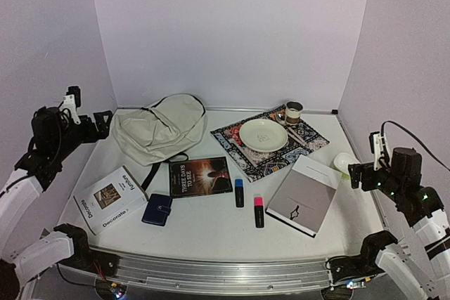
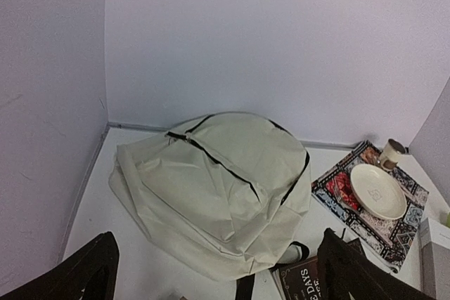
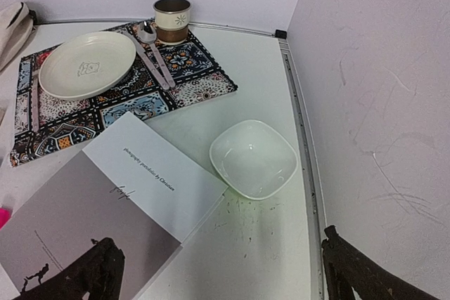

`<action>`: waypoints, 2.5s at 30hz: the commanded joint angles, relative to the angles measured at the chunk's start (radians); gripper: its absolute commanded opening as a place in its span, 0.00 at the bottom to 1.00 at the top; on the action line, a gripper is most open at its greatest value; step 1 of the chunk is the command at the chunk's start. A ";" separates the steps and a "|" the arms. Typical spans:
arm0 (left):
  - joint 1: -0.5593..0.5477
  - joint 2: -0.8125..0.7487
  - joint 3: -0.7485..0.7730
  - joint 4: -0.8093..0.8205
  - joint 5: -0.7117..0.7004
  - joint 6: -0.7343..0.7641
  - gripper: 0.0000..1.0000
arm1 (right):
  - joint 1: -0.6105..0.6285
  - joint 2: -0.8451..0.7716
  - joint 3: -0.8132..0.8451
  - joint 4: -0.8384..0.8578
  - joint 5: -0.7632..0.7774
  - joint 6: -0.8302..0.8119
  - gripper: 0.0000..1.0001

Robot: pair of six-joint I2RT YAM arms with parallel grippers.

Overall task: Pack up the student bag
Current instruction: Pick up the student bag from the center of the board.

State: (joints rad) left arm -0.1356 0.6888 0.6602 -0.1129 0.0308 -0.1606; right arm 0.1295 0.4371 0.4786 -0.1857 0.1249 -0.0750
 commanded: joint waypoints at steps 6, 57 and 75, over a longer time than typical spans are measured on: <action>-0.036 0.441 0.233 -0.081 0.151 -0.053 1.00 | -0.002 -0.001 0.026 0.026 -0.032 0.015 0.98; -0.368 1.657 1.156 -0.121 -0.184 0.382 0.15 | -0.003 0.019 0.002 0.045 -0.096 0.005 0.98; -0.367 1.228 1.076 -0.216 -0.109 0.588 0.00 | -0.003 0.110 0.100 -0.011 -0.207 0.029 0.98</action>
State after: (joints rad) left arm -0.5001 2.0768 1.7255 -0.3226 -0.1265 0.3595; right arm 0.1295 0.5055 0.4986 -0.1850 -0.0274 -0.0701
